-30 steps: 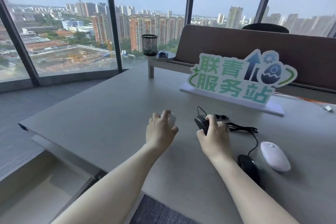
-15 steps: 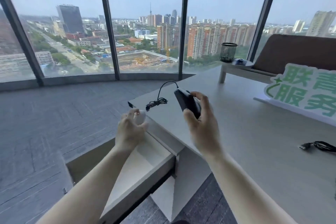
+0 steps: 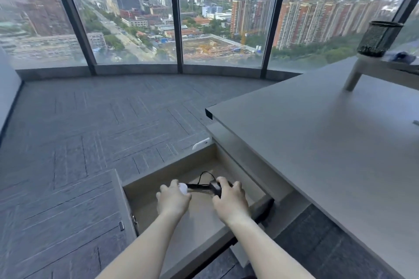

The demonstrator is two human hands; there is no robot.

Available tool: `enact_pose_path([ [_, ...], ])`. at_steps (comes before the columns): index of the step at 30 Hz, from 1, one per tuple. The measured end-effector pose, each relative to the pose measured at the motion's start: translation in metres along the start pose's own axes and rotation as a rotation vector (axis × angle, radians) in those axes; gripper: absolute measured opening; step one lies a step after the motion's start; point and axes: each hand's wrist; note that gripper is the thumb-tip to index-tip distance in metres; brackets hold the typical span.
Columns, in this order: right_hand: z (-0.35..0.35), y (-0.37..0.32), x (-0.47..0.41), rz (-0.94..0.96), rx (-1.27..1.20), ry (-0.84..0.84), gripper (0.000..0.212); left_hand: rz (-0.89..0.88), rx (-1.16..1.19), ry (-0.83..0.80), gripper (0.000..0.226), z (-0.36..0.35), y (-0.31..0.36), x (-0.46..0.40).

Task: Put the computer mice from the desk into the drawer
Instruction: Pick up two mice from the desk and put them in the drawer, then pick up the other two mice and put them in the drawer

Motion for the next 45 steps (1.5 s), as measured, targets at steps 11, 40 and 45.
enact_pose_path([
  [11,-0.029,0.015,-0.023,-0.034,0.296,-0.183,0.053,0.015,-0.12,-0.013,0.053,-0.037,-0.001,-0.003],
  [40,0.353,0.386,0.254,-0.627,0.138,0.977,0.045,-1.27,0.031,-0.636,0.076,-0.149,0.343,0.448],
  [45,0.366,0.417,0.247,-0.651,0.048,0.729,0.055,-1.349,-0.092,-0.505,0.069,-0.164,0.354,0.466],
])
Point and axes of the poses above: each hand's wrist, its own x-axis away from the middle knuckle, its own z-axis out of the back of the hand, y = z × x, and after that the axes turned 5 degrees about y, right-handed
